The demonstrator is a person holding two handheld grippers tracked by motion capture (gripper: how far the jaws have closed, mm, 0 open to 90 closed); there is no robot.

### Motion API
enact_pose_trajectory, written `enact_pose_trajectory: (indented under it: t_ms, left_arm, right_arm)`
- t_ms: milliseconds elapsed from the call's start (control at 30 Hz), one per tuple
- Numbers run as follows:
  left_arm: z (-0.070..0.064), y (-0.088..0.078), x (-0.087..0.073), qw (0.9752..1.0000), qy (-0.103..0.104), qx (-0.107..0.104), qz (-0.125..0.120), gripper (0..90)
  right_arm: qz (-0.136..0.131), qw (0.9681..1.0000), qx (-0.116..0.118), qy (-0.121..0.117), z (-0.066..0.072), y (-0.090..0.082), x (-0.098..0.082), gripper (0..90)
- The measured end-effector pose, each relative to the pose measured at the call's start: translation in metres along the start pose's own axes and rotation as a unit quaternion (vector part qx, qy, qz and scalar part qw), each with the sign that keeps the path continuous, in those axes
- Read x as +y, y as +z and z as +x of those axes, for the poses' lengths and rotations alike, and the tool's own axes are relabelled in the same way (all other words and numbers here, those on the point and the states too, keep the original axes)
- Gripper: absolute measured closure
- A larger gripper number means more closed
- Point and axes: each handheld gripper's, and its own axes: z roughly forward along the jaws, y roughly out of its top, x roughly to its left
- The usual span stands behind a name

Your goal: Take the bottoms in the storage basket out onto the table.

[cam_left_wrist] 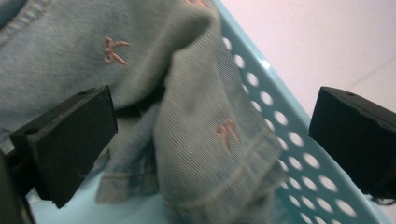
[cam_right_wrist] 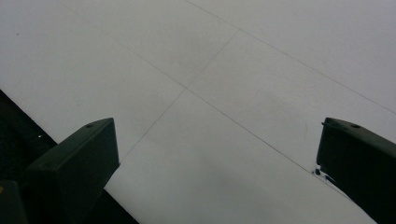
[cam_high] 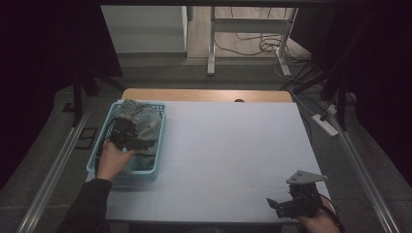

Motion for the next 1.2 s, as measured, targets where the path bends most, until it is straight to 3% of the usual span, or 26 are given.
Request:
enact_pose_trajectory:
  t_ms: [167,433,733,933,1033,1067,1200]
  left_arm:
    - [0.007,0.012,0.009,0.9999,-0.012,0.003,0.005,0.2]
    - [0.017,0.039,0.019,0.9986,-0.016,0.029,0.042,0.0]
    - [0.027,0.061,0.019,0.9964,-0.037,0.024,0.073,0.0]
    - [0.028,0.067,0.018,0.9954,-0.034,0.028,0.084,0.0]
    - [0.023,0.076,0.018,0.9921,-0.011,0.054,0.113,0.4]
    - [0.024,0.077,0.018,0.9922,-0.021,0.047,0.113,1.0]
    - [0.026,0.076,0.015,0.9921,-0.029,0.038,0.116,9.6]
  right_arm:
    - [0.001,1.0000,0.000,-0.002,0.000,0.001,0.000,0.0]
    - [0.006,1.0000,0.001,-0.005,0.001,0.001,0.000,0.0]
    - [0.008,0.9999,0.002,-0.008,0.001,0.002,0.000,0.0]
    - [0.010,0.9999,0.000,-0.010,0.002,0.003,0.001,0.0]
    - [0.014,0.9998,0.001,-0.012,0.002,0.003,0.001,0.0]
    - [0.015,0.9998,0.000,-0.012,0.002,0.003,0.001,0.0]
    - [0.014,0.9998,-0.002,-0.014,0.002,0.003,0.001,0.0]
